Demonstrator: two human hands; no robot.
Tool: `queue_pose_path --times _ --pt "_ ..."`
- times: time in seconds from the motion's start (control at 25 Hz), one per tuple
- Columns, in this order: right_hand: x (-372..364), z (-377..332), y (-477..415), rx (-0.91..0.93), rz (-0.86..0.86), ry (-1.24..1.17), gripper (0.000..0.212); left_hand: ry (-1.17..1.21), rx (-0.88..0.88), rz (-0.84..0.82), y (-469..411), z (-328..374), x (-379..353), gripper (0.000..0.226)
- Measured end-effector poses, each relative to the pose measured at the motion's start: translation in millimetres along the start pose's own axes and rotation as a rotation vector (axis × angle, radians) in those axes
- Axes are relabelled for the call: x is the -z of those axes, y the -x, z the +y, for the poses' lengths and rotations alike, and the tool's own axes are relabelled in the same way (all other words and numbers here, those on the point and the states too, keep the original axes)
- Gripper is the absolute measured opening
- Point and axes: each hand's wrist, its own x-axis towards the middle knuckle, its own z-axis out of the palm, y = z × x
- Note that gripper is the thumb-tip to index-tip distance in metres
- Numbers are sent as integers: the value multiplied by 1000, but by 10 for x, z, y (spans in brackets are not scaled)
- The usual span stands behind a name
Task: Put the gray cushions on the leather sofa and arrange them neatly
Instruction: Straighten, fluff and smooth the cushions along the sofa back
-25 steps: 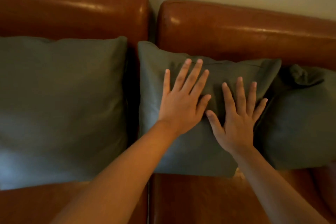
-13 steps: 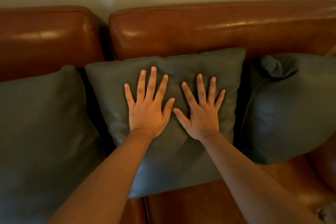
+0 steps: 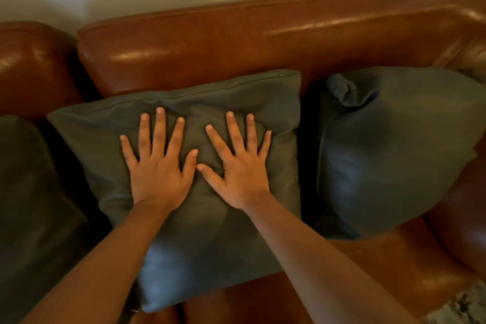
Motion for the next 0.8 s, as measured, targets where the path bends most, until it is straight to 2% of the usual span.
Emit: queue_pose_path --times 0.12,0.16,0.24,0.32,0.36,0.4,0.48,0.56,0.64,0.72,0.8 --pt "439 128 111 94 -104 -185 65 7 48 8 56 165 156 62" --pt "674 283 152 143 -74 -237 60 18 108 40 77 274 216 59" --pt "1211 769 134 250 154 -265 45 94 194 202 27 655 336 50" --pt "1697 1360 2 294 339 -244 30 236 107 331 -127 1282 423 41" --pt "1911 1670 -92 283 356 -223 27 356 67 349 -238 1683 456 38" --pt "2087 1938 -210 246 337 -193 25 501 76 330 -377 2086 508 37" --pt "2279 2369 -458 141 190 -160 26 760 225 205 -673 2759 610 39" --pt "2324 2660 -632 29 -55 -136 35 860 450 25 -917 3093 595 47" --pt "2261 2822 -656 -47 -315 -107 46 855 567 -80 -1028 3075 481 46" --pt "2149 2909 -628 6 -347 -107 41 802 559 -105 -1050 2911 477 33" --pt "2047 2924 -606 70 -222 -156 28 734 509 -69 -1070 2730 543 20"
